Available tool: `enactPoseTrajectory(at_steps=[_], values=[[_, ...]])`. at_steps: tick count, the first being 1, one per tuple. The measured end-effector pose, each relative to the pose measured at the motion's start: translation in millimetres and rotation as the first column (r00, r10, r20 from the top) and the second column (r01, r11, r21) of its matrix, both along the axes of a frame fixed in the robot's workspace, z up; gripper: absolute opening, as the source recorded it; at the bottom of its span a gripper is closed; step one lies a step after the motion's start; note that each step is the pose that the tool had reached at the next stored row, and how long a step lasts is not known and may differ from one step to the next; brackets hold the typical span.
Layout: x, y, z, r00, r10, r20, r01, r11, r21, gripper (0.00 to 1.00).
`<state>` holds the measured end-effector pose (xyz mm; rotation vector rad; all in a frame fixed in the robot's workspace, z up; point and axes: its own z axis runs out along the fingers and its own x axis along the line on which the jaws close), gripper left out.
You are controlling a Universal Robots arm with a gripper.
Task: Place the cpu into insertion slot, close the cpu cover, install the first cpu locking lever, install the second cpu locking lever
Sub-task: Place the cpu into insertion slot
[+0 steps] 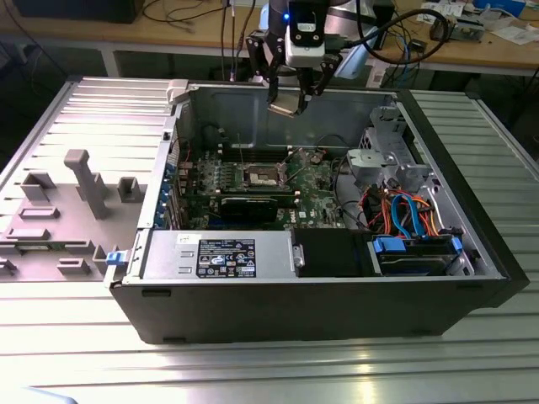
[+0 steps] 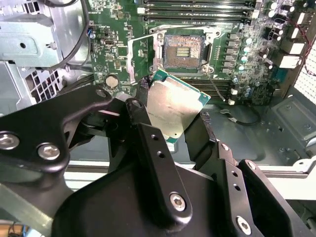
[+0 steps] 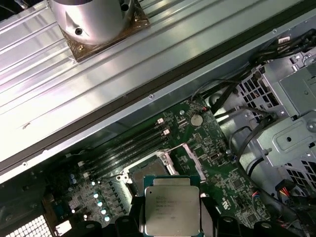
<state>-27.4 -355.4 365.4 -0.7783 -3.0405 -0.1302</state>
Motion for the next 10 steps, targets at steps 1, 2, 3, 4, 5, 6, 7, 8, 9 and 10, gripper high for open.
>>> enactPoseTrajectory(at_steps=[1, 2, 3, 4, 5, 6, 7, 8, 9, 10], values=[[-0.1, 0.0, -0.1, 1.0000, -0.004, -0.0001, 0.004, 1.0000, 0.0000, 0.54], [-0.1, 0.0, -0.3, 1.0000, -0.009, -0.0001, 0.009, 1.0000, 0.0000, 0.54], [-0.3, 0.0, -0.6, 0.9999, -0.015, -0.0001, 0.015, 0.9999, 0.0000, 0.54], [-0.7, 0.0, -1.0, 0.9995, -0.032, -0.0001, 0.032, 0.9995, 0.0000, 0.54], [-1.8, -0.9, -1.9, 0.9994, -0.035, 0.0001, 0.035, 0.9994, 0.0003, 0.54], [-2.1, -1.6, -3.1, 0.9993, -0.038, 0.0000, 0.038, 0.9993, 0.0000, 0.54], [-2.0, -1.6, -4.4, 0.9981, -0.062, -0.0001, 0.062, 0.9981, -0.0004, 0.54], [-2.0, -1.6, -4.8, 0.9968, -0.080, 0.0000, 0.080, 0.9968, -0.0004, 0.54], [-2.0, -1.6, -5.5, 0.9955, -0.095, -0.0001, 0.095, 0.9955, -0.0003, 0.54], [-2.0, -1.6, -6.1, 0.9948, -0.102, -0.0001, 0.102, 0.9948, -0.0002, 0.54]])
